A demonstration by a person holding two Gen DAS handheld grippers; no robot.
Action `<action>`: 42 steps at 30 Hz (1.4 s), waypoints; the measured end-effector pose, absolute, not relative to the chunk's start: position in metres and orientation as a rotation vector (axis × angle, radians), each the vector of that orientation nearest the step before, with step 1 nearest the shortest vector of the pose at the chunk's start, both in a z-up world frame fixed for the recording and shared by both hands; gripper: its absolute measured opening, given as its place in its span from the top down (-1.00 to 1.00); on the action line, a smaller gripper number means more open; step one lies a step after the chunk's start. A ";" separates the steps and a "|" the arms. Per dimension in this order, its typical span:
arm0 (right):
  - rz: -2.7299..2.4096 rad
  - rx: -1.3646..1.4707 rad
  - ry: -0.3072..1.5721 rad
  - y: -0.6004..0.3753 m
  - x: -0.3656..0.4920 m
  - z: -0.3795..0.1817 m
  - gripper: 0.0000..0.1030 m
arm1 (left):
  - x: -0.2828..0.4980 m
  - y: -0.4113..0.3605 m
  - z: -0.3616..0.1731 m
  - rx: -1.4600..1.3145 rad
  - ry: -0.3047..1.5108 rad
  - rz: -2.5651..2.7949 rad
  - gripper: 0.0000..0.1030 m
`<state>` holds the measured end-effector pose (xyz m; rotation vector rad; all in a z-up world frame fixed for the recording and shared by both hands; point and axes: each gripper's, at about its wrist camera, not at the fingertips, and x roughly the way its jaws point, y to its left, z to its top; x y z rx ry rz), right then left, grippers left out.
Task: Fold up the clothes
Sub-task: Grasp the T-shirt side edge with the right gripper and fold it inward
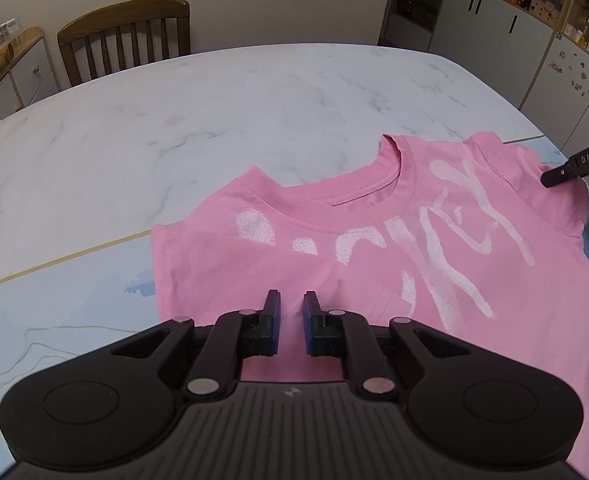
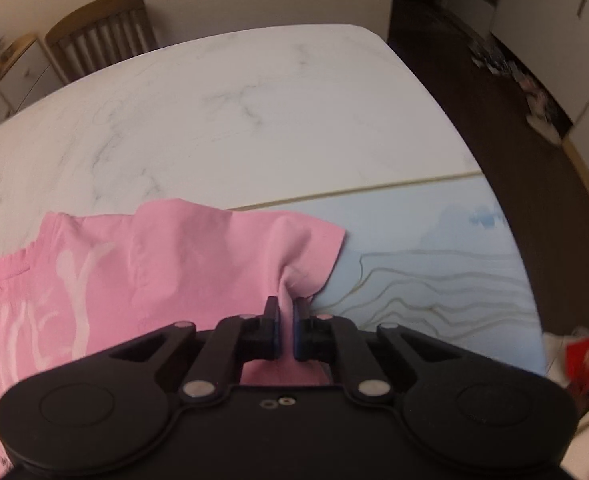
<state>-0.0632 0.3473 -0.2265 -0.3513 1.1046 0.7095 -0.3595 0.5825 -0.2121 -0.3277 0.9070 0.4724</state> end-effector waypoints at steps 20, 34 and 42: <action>1.161 -0.367 1.040 0.366 -0.168 -0.157 -1.00 | -0.361 0.584 -0.212 -0.342 0.896 0.473 0.80; 1.061 -0.510 1.144 0.342 -0.163 -0.219 -1.00 | -0.364 0.587 -0.211 -0.350 0.888 0.468 0.80; 1.129 -0.472 1.064 0.382 -0.130 -0.198 -1.00 | -0.376 0.621 -0.200 -0.341 0.865 0.562 0.78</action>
